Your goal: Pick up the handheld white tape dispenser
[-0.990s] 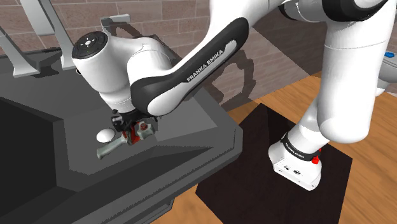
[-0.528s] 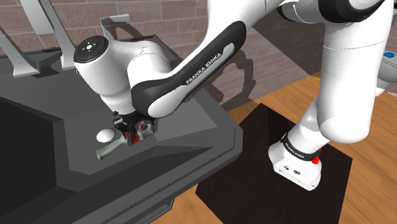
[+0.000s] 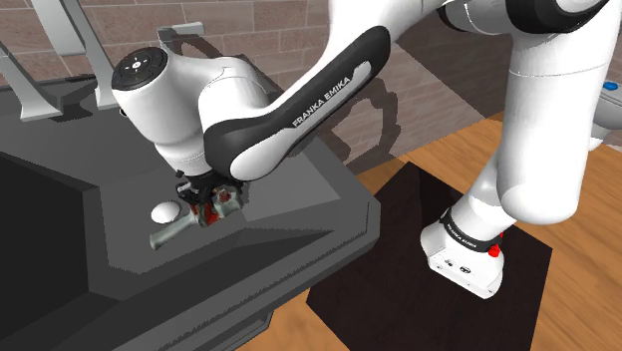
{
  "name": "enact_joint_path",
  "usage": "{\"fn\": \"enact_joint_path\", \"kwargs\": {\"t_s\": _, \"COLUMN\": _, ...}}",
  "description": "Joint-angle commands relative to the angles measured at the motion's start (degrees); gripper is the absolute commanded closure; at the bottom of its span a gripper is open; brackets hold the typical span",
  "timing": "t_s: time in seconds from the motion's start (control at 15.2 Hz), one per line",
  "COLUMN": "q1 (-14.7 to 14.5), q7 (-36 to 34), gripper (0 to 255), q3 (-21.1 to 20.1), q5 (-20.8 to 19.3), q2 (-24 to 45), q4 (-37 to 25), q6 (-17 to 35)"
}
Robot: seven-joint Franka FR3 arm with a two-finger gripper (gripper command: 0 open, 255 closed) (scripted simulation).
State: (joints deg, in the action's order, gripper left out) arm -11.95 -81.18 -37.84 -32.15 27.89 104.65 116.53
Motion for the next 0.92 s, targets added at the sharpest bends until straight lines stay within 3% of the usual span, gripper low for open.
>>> {"fn": "enact_joint_path", "kwargs": {"t_s": 0.0, "q1": 0.29, "q7": 0.63, "gripper": 255, "q3": -0.39, "q5": 0.70, "q2": -0.84, "q4": -0.36, "q6": -0.94}}
{"fn": "enact_joint_path", "kwargs": {"t_s": 0.86, "q1": 1.45, "q7": 3.90, "gripper": 255, "q3": -2.32, "q5": 4.46, "q2": -5.19, "q4": -3.35, "q6": -6.90}}
